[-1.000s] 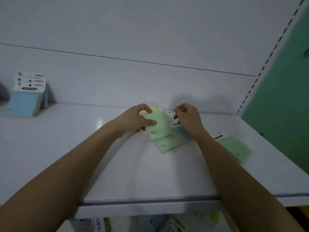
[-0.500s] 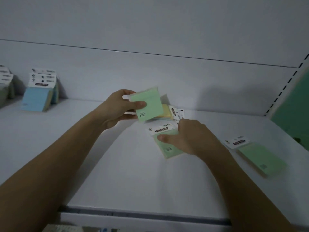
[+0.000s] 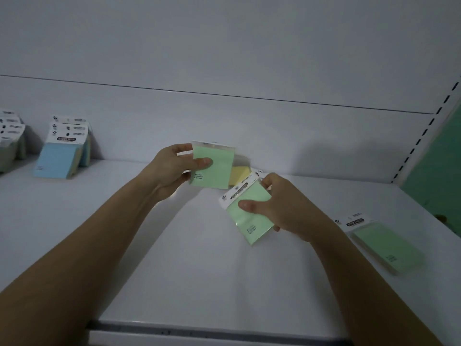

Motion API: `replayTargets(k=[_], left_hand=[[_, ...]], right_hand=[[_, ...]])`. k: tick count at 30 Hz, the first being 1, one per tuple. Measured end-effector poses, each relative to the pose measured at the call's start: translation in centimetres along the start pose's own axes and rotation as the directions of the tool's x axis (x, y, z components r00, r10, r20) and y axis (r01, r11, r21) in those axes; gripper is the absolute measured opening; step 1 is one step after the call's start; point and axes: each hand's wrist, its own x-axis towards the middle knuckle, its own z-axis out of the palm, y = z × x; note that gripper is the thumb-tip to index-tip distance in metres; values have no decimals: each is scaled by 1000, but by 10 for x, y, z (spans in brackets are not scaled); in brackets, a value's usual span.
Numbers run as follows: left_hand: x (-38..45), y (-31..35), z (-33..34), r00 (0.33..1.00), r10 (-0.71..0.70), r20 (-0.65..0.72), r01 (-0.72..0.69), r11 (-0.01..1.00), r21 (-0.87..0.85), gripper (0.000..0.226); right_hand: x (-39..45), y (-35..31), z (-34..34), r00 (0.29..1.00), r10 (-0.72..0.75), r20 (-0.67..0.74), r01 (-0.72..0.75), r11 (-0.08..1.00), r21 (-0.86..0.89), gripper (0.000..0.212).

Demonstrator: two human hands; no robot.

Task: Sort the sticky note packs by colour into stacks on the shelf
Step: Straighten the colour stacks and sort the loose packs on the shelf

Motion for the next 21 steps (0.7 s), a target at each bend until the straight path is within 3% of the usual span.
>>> replayTargets(k=[3,5,8,11,15,21], left_hand=[[2,1,-3,1000,-16,3,16,999,-38,47],[1,0,-5,1000,-14,18,15,1000,-26,44],[-2,0,-3,999,25,26,-25,1000,-19,28],[-4,-1,-1,1000,17,19,-16,998,-56,25],[-4,-3,0,998,-18,52,23,994,-103,26],[-10,-2,2,993,-58,105,73,987,-142,26]], right_hand=[[5,2,-5,990,-35,-138,60,982,180,30],[8,2,-8,980,-32,-198,90,951,294,24],[12,6,-15,979,30,-201,69,882,465,11],[12,8,-18,984,38,-172,76,791,608,13],[11,12,-20,972,18,-233,139,756,640,18],[3,5,-13,936,21,-350,191,806,559,20]])
